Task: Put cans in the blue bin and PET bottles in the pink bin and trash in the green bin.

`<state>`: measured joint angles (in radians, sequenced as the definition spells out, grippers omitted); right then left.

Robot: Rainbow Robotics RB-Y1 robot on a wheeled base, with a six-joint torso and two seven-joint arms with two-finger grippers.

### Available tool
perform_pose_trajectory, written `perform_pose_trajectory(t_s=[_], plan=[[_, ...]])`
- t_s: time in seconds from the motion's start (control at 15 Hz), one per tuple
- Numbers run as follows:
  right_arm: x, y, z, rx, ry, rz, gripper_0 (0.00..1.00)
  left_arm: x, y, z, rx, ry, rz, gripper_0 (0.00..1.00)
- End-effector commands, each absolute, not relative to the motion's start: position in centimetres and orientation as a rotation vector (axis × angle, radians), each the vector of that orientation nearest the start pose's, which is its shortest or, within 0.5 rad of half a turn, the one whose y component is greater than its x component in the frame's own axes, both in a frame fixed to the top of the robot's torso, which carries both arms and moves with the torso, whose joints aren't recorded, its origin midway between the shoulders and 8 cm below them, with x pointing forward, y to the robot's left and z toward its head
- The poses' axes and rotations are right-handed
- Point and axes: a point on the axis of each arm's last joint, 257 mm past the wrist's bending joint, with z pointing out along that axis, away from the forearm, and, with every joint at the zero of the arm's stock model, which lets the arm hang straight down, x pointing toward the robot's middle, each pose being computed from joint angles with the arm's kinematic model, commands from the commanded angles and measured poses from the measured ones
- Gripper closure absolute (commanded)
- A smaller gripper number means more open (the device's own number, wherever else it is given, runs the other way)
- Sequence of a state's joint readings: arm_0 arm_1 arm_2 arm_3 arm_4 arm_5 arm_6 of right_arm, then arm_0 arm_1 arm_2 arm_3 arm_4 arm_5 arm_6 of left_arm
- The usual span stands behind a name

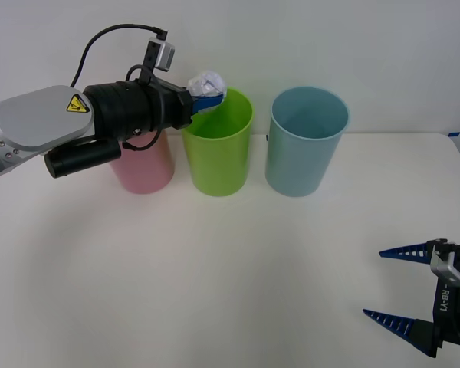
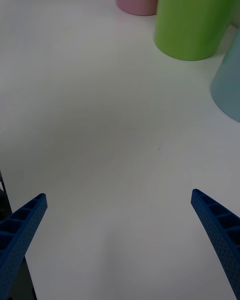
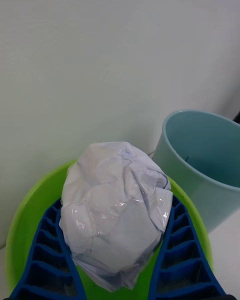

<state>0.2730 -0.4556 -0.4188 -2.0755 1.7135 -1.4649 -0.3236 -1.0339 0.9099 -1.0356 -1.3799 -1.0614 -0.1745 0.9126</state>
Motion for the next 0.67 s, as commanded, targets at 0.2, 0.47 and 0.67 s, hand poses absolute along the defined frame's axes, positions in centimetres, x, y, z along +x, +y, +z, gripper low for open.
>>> perform_pose_trajectory(t_s=[0.2, 0.47, 0.67], plan=[[31.70, -24.63, -23.48, -1.217, 1.833, 0.407, 0.00, 61.56, 6.20, -7.36, 0.631, 1.732, -0.626, 0.81], [31.70, -24.63, -23.48, -1.217, 1.833, 0.407, 0.00, 61.64, 6.18, -7.12, 0.624, 1.725, -0.625, 0.01], [31.70, -24.63, -23.48, -1.217, 1.833, 0.407, 0.00, 61.62, 6.08, -6.97, 0.619, 1.724, -0.632, 0.00]])
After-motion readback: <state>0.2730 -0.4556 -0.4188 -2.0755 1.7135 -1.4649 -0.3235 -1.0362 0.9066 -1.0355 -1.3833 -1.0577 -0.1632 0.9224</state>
